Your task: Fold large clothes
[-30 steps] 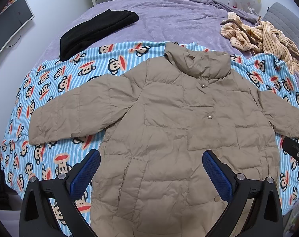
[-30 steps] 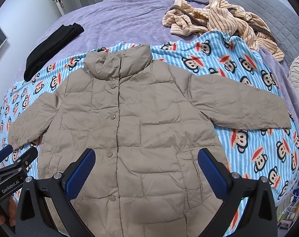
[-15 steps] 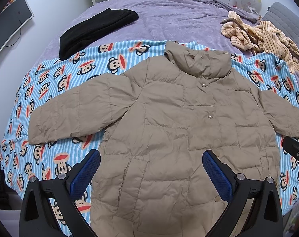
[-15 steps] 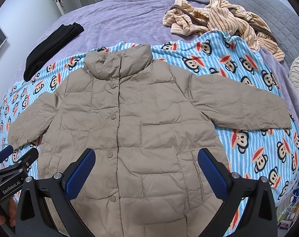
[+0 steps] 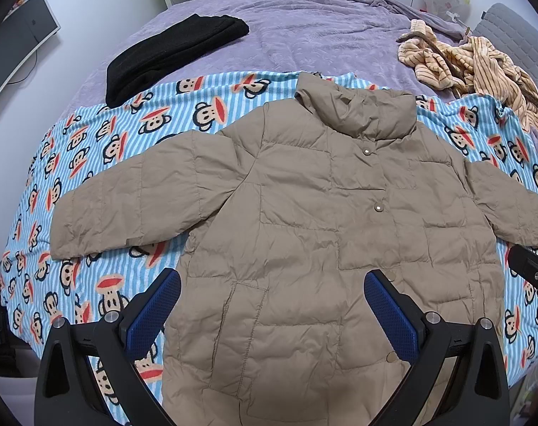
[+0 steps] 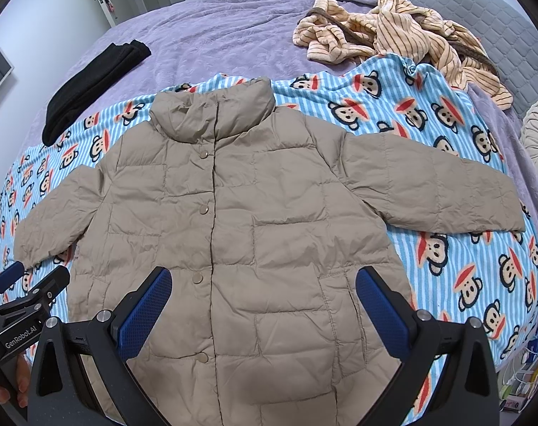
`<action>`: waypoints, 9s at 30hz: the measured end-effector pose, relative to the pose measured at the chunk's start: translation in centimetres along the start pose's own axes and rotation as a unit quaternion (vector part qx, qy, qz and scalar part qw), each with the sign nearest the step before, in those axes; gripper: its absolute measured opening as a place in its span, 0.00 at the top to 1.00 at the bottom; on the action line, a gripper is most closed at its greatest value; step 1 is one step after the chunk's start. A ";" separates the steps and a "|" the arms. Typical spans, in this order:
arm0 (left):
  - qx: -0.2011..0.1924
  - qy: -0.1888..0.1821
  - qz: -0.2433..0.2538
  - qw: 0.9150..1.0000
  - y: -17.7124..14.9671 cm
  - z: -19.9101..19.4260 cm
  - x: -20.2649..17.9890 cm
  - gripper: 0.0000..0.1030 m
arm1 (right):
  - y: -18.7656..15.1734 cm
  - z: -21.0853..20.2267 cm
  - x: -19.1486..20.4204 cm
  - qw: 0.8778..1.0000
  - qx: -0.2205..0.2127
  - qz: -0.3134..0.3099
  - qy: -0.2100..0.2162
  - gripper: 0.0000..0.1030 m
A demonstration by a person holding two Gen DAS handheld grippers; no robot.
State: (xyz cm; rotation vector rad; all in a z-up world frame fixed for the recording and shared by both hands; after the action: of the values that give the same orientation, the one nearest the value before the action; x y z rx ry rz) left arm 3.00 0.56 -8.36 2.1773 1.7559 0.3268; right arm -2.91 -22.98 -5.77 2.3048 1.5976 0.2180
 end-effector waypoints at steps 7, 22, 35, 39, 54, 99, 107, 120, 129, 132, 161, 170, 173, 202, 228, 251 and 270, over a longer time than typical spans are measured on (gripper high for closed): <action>0.002 -0.001 0.001 1.000 -0.4 0.2 0.1 0.00 | 0.1 0.0 0.0 1.000 0.000 0.000 0.000 0.00; 0.014 -0.011 -0.004 1.000 -0.8 0.7 0.1 0.00 | 0.0 0.2 0.6 1.000 0.003 -0.002 -0.002 0.00; 0.037 -0.035 -0.047 0.998 -1.1 2.8 4.4 0.00 | 0.1 1.4 2.0 0.999 -0.007 0.003 0.041 0.00; 0.034 -0.046 -0.094 0.994 -1.5 4.2 8.3 0.00 | -0.9 2.7 3.9 0.999 0.023 -0.011 0.045 0.00; -0.013 -0.136 -0.367 0.920 -3.9 13.2 28.0 0.00 | -4.7 7.2 15.6 0.988 0.079 -0.086 0.104 0.00; -0.106 -0.145 0.178 0.968 10.5 11.6 -8.5 0.90 | -0.4 16.3 14.7 0.962 0.084 0.110 0.234 0.85; -0.062 -0.078 0.245 0.964 4.5 15.5 -9.5 0.08 | -2.4 17.2 5.6 0.971 0.075 0.148 0.172 0.85; -0.097 -0.087 0.057 0.990 7.5 8.6 6.9 0.00 | 2.9 11.7 8.8 0.990 -0.025 -0.017 0.135 0.07; -0.009 -0.169 -0.139 0.976 10.5 17.5 17.8 0.01 | 4.5 11.6 22.3 0.944 -0.131 -0.302 -0.010 0.08; 0.022 -0.206 -0.153 0.966 10.8 20.3 16.5 0.36 | 5.9 12.8 23.3 0.936 -0.148 -0.315 -0.047 0.22; -0.079 -0.002 0.010 0.997 10.5 14.3 14.5 0.44 | 1.7 19.7 4.1 0.966 0.041 0.180 0.182 0.92; -0.043 0.010 -0.008 0.999 7.5 16.9 13.7 0.44 | 0.0 14.5 2.2 0.985 0.017 0.128 0.112 0.84; -0.081 -0.018 -0.016 0.996 9.6 14.2 14.1 0.44 | 1.1 10.8 0.4 0.990 -0.057 0.110 0.071 0.84; -0.014 -0.018 0.051 0.998 3.0 11.4 7.6 0.34 | -2.9 14.4 -5.4 0.970 0.016 0.200 0.138 0.51; 0.008 -0.089 0.109 0.990 -1.1 7.9 -14.7 0.01 | -5.4 11.6 -18.5 0.949 0.007 0.254 0.188 0.13; 0.047 -0.114 0.108 0.986 1.0 9.6 -22.0 0.01 | 1.0 15.7 -41.8 0.812 -0.092 0.516 0.259 0.11; -0.008 -0.071 0.035 0.997 5.6 9.3 -12.1 0.01 | 11.7 9.2 -31.1 0.864 -0.114 0.362 0.330 0.95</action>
State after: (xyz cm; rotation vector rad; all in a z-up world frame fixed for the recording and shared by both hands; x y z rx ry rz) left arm 8.95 -13.29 -14.49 2.1962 1.5981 0.1965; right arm -0.99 -57.28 -8.45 2.6581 0.7359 1.4143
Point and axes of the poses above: each gripper's, at about its wrist camera, not at the fingertips, and z roughly the way its jaws point, x to its left, y to its top, the point moved 8 cm from there along z, roughly the way its jaws point, and after that the axes turned 5 degrees about -y, right-handed, at the moved point
